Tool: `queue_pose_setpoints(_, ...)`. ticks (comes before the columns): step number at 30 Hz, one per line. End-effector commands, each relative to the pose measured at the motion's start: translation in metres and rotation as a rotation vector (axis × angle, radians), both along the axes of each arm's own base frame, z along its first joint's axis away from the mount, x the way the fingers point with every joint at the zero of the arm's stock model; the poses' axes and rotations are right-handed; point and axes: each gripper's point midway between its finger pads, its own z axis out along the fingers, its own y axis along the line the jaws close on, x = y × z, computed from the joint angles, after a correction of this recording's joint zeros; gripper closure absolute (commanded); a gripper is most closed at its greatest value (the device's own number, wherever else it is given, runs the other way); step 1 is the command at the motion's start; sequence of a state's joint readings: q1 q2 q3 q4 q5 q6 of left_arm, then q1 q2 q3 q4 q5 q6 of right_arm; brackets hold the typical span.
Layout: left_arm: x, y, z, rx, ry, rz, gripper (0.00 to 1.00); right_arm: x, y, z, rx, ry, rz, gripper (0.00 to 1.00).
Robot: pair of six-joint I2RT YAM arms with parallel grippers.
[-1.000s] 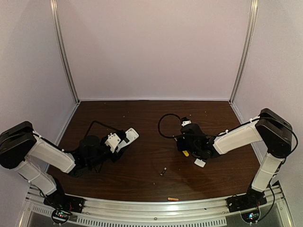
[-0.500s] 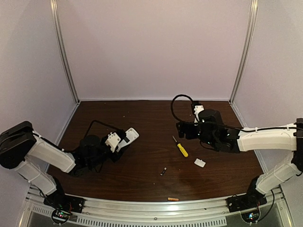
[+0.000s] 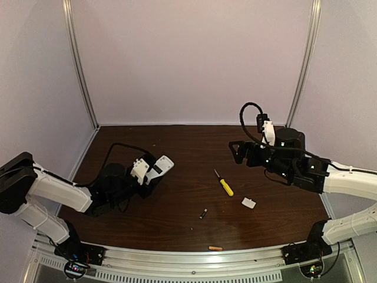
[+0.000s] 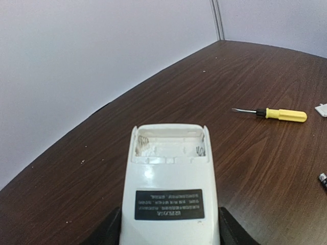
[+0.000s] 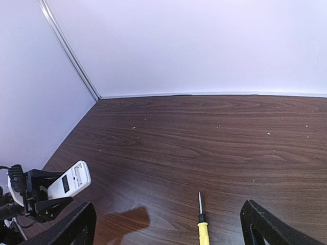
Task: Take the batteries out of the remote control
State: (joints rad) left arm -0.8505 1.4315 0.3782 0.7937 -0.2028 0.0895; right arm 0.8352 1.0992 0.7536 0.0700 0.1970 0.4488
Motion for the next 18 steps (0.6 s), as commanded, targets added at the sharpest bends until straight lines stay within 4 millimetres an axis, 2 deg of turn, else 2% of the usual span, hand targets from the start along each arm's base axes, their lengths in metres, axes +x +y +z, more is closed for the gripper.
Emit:
queue_pose_setpoints(1, 0.004, 0.001, 0.013, -0.12, 0.06, 0.04, 1.0, -0.015, -0.005, -0.014, 0.028, 0.049, 0.033, 0.0)
queue_pose_setpoints(5, 0.005, 0.002, 0.012, -0.129, 0.132, 0.074, 1.0, -0.018, -0.016, -0.025, 0.015, 0.052, 0.002, 0.0)
queue_pose_setpoints(7, 0.007, 0.01, 0.015, -0.145, 0.158, 0.124, 1.0, -0.021, -0.016, -0.031, 0.033, 0.068, 0.008, 0.0)
queue_pose_setpoints(13, 0.006, 0.058, 0.007, -0.197, 0.23, 0.366, 1.0, -0.029, -0.011, -0.055, 0.104, 0.1, 0.043, 0.0)
queue_pose_setpoints(18, -0.004, 0.087, -0.02, -0.213, 0.302, 0.498, 0.99, -0.036, 0.0, -0.064, 0.132, 0.13, 0.092, 0.0)
